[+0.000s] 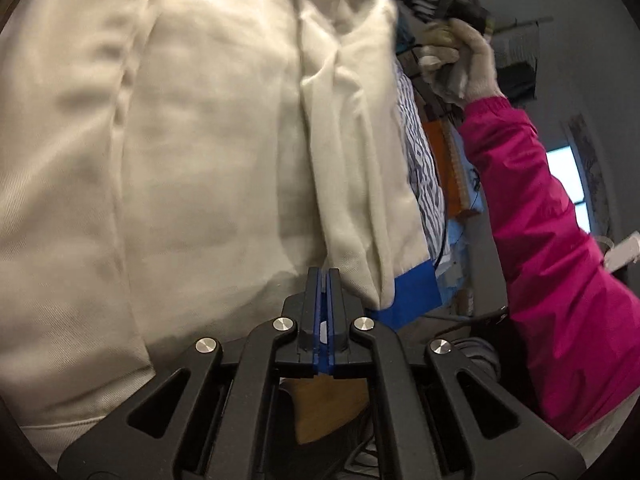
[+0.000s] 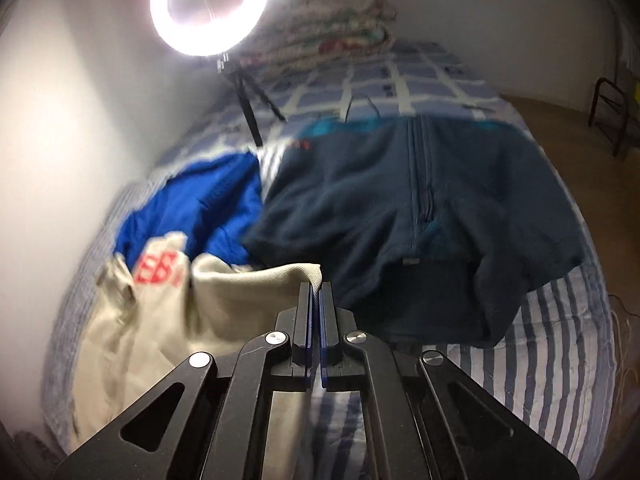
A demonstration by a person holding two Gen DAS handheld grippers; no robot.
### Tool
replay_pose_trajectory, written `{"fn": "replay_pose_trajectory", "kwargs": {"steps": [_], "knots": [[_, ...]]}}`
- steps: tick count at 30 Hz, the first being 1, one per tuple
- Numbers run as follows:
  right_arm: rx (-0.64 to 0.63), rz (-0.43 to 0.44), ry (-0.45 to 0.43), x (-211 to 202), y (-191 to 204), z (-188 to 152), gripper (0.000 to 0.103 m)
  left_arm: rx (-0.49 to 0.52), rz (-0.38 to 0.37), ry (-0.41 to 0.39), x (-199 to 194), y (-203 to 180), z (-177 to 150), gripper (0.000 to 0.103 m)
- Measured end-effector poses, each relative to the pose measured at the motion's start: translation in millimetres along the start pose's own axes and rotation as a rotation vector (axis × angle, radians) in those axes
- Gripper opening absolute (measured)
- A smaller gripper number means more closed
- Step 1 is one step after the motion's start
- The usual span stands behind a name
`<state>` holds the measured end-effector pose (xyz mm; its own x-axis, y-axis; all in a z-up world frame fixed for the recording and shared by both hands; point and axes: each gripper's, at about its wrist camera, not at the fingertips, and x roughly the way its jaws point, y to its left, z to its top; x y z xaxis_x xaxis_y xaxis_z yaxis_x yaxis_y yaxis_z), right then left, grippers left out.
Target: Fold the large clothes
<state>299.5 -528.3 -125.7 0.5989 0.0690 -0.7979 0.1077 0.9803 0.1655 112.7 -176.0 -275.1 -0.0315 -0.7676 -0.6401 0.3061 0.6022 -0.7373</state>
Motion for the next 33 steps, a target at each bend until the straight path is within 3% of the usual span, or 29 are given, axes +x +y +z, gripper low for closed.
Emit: {"fn": "replay_pose_trajectory", "kwargs": {"steps": [3,6,7,8,10,11,14,15,16,17,21,28,30,33], "knots": [[0.017,-0.010,0.047,-0.2,-5.1,-7.3,0.010,0.035,-0.001,-0.013,-14.6,-9.8,3.3,0.000],[0.066,0.046,0.032,-27.5,-10.1,-27.1,0.011,0.045,-0.007,-0.007,-14.5,-15.4,4.3,0.000],[0.076,0.071,0.031,-41.4,-10.3,-39.9,0.011,0.048,-0.007,-0.005,-12.6,-18.1,4.7,0.006],[0.081,0.096,0.033,-53.6,-9.0,-53.4,0.012,0.051,-0.011,-0.004,-12.1,-17.6,6.9,0.022],[0.090,0.133,0.046,-77.8,-4.8,-84.8,0.017,0.064,0.001,-0.010,-3.9,-22.7,9.4,0.040],[0.097,0.151,0.059,-88.0,-3.6,-101.2,0.021,0.069,0.006,-0.011,1.3,-25.2,7.6,0.040],[0.111,0.191,0.116,-113.4,3.8,-158.6,0.024,0.067,0.025,0.017,12.8,-21.0,7.3,0.039],[0.113,0.207,0.133,-119.5,5.7,-174.7,0.024,0.064,0.016,0.026,15.6,-19.0,6.6,0.033],[0.117,0.231,0.149,-127.7,8.7,-195.8,0.024,0.062,0.004,0.047,20.1,-18.1,5.8,0.018],[0.120,0.244,0.159,-131.0,10.6,-205.5,0.024,0.062,-0.001,0.055,21.8,-18.2,4.9,0.013],[0.149,0.314,0.230,-142.6,21.4,-259.9,0.024,0.076,-0.009,0.042,20.7,-24.4,3.4,0.007],[0.136,0.368,0.320,-131.4,44.8,-298.1,0.024,0.058,-0.014,0.024,19.0,-26.0,-0.6,0.005],[0.093,0.338,0.305,-136.7,54.9,-298.9,0.002,0.057,-0.013,0.023,16.0,-28.5,-3.8,0.005],[0.035,0.272,0.259,-160.5,60.7,-294.7,0.002,0.067,-0.031,0.016,13.0,-39.3,-8.8,0.004]]}}
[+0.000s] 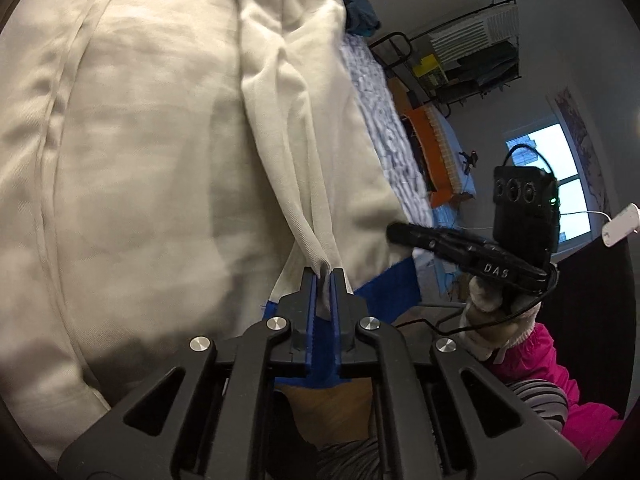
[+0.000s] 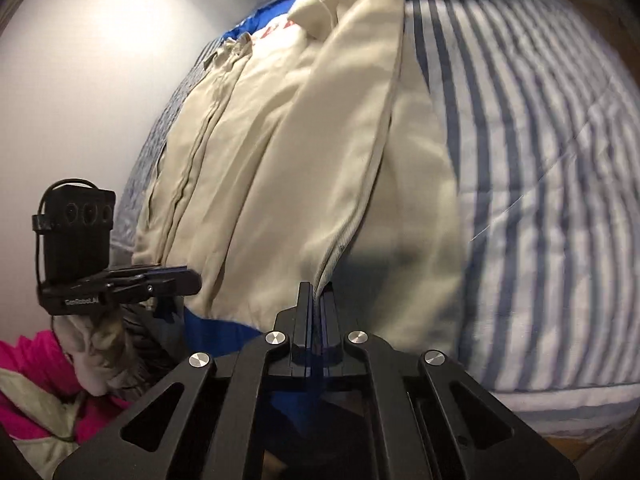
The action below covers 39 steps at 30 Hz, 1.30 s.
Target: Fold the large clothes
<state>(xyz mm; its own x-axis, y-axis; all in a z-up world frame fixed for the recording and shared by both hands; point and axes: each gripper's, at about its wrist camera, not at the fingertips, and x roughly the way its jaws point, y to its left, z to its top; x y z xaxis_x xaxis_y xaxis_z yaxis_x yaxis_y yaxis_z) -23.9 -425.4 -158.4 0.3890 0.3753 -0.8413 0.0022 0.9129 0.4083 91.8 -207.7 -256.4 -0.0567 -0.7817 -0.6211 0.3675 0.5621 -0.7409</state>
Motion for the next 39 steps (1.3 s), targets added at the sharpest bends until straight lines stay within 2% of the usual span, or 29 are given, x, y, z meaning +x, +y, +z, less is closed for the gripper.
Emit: {"fn": "replay_pose_trajectory", "kwargs": {"steps": [3,5,8,11,16,20,24,27,30,33,36,39], "knots": [[-0.028,-0.052,-0.046,-29.4,-1.7,3.2,0.002,0.040,0.001,0.018,7.5,-13.1,-6.0,0.004],[-0.037,-0.108,-0.051,-34.9,-7.0,1.8,0.002,0.084,0.035,0.051,20.4,-18.0,-11.9,0.004],[-0.023,-0.260,0.027,-15.5,-19.2,-0.6,0.002,0.110,0.069,0.085,33.8,-20.1,-15.8,0.004],[-0.047,-0.313,0.062,-12.2,-19.3,0.2,0.007,0.193,0.070,0.068,23.9,-33.6,-16.6,0.004],[-0.140,-0.322,-0.050,-50.2,12.0,23.0,0.008,0.306,0.090,0.027,-9.4,-51.5,-10.1,0.004],[-0.154,-0.275,-0.168,-67.5,28.2,52.7,0.009,0.332,0.116,-0.038,-40.7,-50.6,4.8,0.004],[-0.123,-0.246,-0.276,-60.4,32.2,87.6,0.009,0.328,0.156,-0.114,-70.3,-39.6,26.6,0.004],[-0.079,-0.264,-0.277,-45.5,28.2,119.0,0.009,0.292,0.168,-0.161,-91.5,-25.9,42.1,0.004],[-0.015,-0.226,-0.230,-25.4,20.9,150.6,0.009,0.258,0.191,-0.202,-106.8,-9.8,55.0,0.004],[-0.003,-0.238,-0.189,-2.1,17.0,177.6,0.009,0.219,0.204,-0.241,-124.7,7.1,66.4,0.004],[0.034,-0.202,-0.164,20.8,6.0,192.2,0.008,0.188,0.216,-0.277,-144.9,19.3,74.2,0.004],[0.045,-0.212,-0.147,45.1,-7.6,202.1,0.007,0.175,0.238,-0.306,-159.1,30.2,80.5,0.004]]}}
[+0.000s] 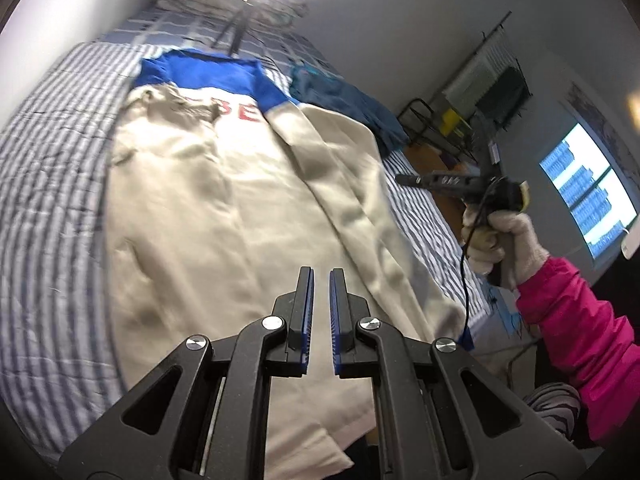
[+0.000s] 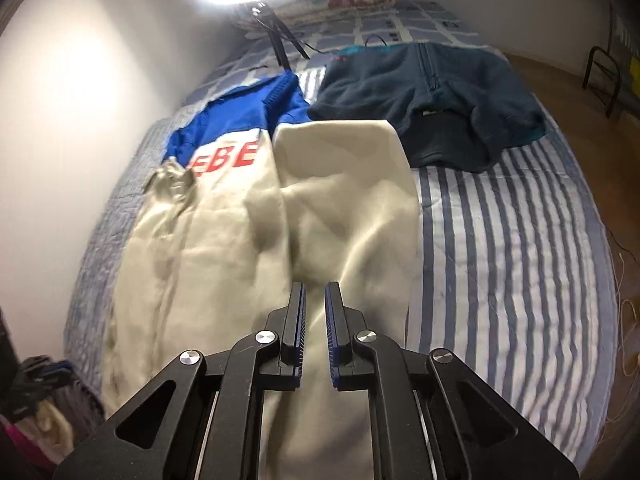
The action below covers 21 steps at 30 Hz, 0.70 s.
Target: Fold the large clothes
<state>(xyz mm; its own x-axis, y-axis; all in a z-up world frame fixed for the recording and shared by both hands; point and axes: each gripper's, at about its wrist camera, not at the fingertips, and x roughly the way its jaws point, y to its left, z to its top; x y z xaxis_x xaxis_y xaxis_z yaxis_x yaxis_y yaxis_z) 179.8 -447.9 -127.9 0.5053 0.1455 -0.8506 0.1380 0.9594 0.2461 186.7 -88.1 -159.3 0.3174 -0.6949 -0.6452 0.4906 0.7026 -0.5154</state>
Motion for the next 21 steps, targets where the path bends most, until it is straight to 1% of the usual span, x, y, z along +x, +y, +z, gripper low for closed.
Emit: {"fn": "replay_pose_trajectory", "kwargs": {"steps": [4,10,12,16,17,19,21], "knots": [[0.061,0.040,0.039,36.8,-16.3,2.5,0.005,-0.021,0.020,-0.013,-3.0,15.4,6.0,0.004],[0.063,0.061,0.061,65.0,-20.7,6.8,0.005,-0.039,0.029,0.007,13.2,26.8,9.6,0.004],[0.037,0.078,0.065,71.1,-13.2,8.5,0.005,-0.031,0.027,0.015,17.7,25.6,10.1,0.004],[-0.054,0.041,0.084,83.6,9.2,11.0,0.005,-0.016,0.023,0.024,23.5,21.4,11.7,0.004],[-0.070,0.045,0.086,85.5,14.2,12.0,0.005,-0.014,0.023,0.024,25.3,21.3,12.6,0.004],[-0.094,0.062,0.083,85.6,25.0,12.6,0.005,-0.016,0.021,0.023,28.3,21.9,14.0,0.004],[-0.162,0.122,0.060,80.5,49.7,11.4,0.005,-0.020,0.021,0.022,30.4,23.0,15.6,0.004]]}}
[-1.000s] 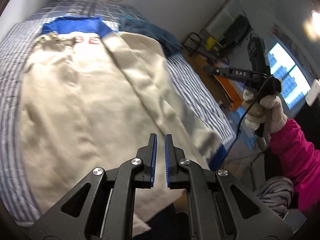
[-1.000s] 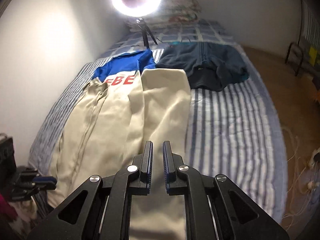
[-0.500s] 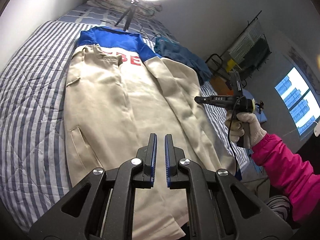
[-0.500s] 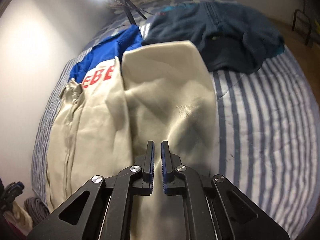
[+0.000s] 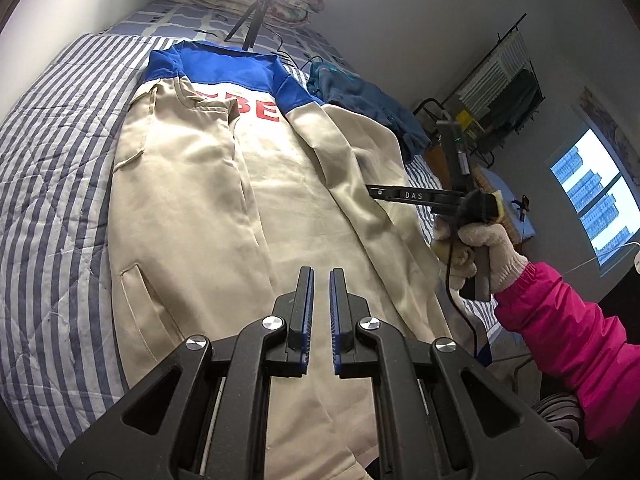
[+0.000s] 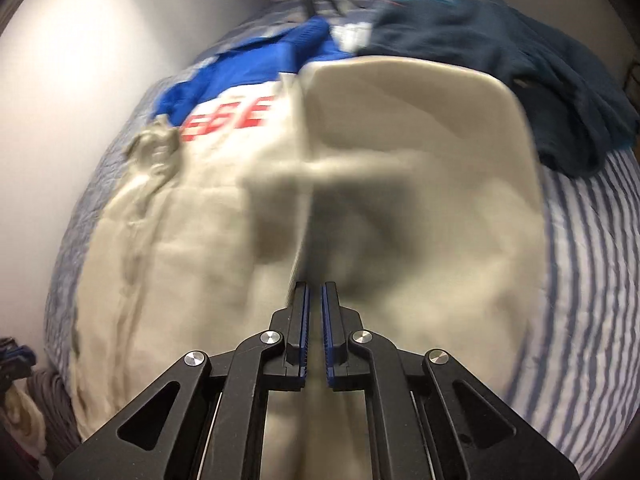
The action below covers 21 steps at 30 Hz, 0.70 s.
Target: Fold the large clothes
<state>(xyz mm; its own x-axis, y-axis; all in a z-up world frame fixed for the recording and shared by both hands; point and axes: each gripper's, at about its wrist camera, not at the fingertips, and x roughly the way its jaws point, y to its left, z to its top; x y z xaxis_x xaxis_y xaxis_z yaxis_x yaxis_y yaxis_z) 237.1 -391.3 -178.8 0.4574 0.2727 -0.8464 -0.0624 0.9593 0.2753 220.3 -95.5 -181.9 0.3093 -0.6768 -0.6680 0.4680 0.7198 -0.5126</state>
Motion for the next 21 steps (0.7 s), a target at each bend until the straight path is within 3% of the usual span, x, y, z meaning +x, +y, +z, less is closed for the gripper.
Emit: {"fn": "replay_pose_trajectory", "kwargs": {"steps": [2,5,9,13,17,21], "knots": [[-0.084,0.031,0.004,3.5,23.9,1.0,0.005,-0.003,0.001,0.001,3.1,1.5,0.7,0.004],[-0.177,0.031,0.085,24.7,51.5,-2.8,0.005,-0.015,0.010,0.003,6.6,4.9,2.5,0.004],[-0.201,0.108,0.112,22.4,57.7,-8.6,0.005,-0.045,-0.001,0.011,12.7,9.6,12.3,0.004],[-0.153,0.160,0.054,-13.0,40.5,-13.7,0.005,-0.047,-0.019,0.018,28.9,6.4,36.4,0.004],[-0.052,0.078,-0.018,-60.8,2.2,-26.6,0.005,0.010,-0.023,0.011,56.4,-14.6,67.4,0.004],[0.088,0.019,-0.084,-98.3,-41.1,-61.6,0.006,0.061,-0.045,0.025,103.6,-37.2,105.2,0.004]]}}
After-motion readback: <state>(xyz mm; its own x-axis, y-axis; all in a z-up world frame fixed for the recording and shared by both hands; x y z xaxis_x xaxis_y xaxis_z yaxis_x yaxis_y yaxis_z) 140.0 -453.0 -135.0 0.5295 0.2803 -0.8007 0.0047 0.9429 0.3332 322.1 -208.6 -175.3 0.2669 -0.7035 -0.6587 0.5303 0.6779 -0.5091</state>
